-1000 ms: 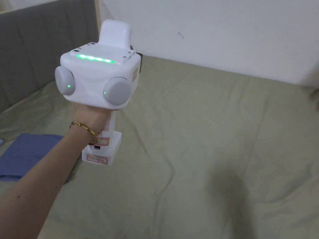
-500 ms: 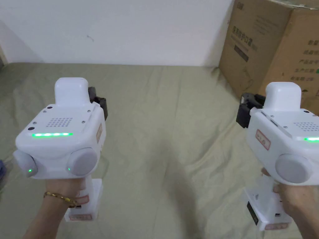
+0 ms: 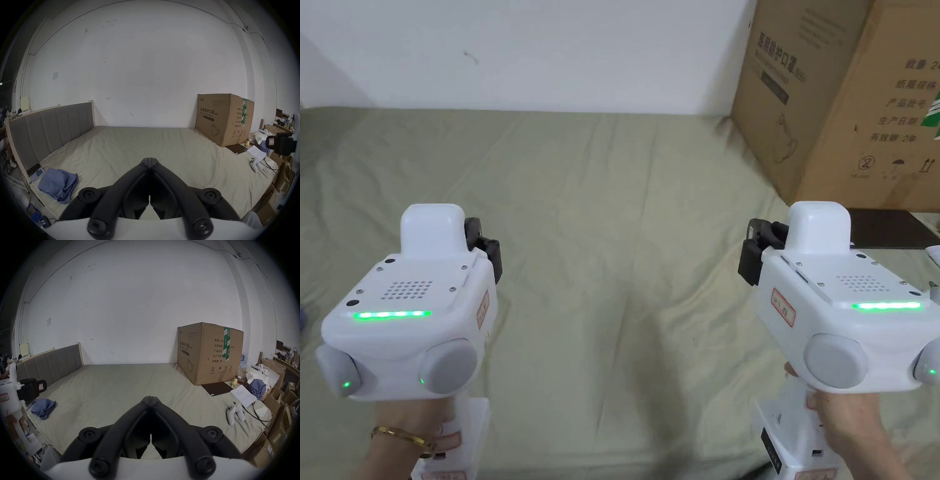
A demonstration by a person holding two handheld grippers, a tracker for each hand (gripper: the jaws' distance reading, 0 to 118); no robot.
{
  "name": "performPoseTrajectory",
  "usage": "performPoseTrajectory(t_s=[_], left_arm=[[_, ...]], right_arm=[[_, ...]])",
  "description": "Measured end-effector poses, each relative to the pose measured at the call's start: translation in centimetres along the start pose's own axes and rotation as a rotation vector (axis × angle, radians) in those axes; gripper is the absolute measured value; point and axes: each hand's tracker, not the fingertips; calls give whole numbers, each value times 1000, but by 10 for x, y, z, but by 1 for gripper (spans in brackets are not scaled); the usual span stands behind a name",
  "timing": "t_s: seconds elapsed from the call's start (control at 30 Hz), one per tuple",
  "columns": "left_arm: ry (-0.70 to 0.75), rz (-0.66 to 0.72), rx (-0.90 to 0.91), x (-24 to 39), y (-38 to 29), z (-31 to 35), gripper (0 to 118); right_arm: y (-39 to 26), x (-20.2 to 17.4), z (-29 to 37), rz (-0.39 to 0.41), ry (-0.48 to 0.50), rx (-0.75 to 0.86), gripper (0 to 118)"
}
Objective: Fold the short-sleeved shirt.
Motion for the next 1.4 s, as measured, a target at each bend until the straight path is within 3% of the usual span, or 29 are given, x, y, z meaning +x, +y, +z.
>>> performPoseTrajectory(t_s=[0.03, 0.1, 0.13, 0.17, 0.2, 0.23, 0.27, 0.3, 0.37, 0.4, 0.47, 1.4], left_arm=[[13, -5, 2, 0, -2, 0, 4], [21, -7, 13, 1, -1, 3, 43], [21, -2, 13, 0, 0, 3, 74], [25, 6, 12, -1, 2, 3, 108], [27, 12, 9, -2, 2, 3, 117], [31, 17, 12, -3, 3, 3, 117], [22, 24, 39, -4, 3, 6, 117], [27, 22, 50, -3, 4, 8, 117], [49, 9, 62, -3, 6, 10, 117], [52, 7, 68, -3, 6, 11, 117], [49, 7, 67, -4, 8, 11, 117], [33, -25, 56, 11, 3, 9, 117]], right_arm=[[-1, -1, 0, 7, -6, 6, 0], [0, -1, 1, 10, -7, 12, 2], [0, 0, 1, 5, -8, 13, 11], [1, 1, 1, -2, -7, 11, 28], [3, 3, 1, -16, 1, 7, 45], [3, 4, 1, -27, 10, 7, 65], [3, 4, 1, -31, 14, 5, 98], [3, 4, 0, -28, 10, 4, 98], [2, 2, -1, -11, -25, 16, 116], [3, 2, 3, -46, -5, 76, 115], [3, 3, 1, -36, -28, 21, 118], [-1, 1, 2, -24, -2, 28, 118]])
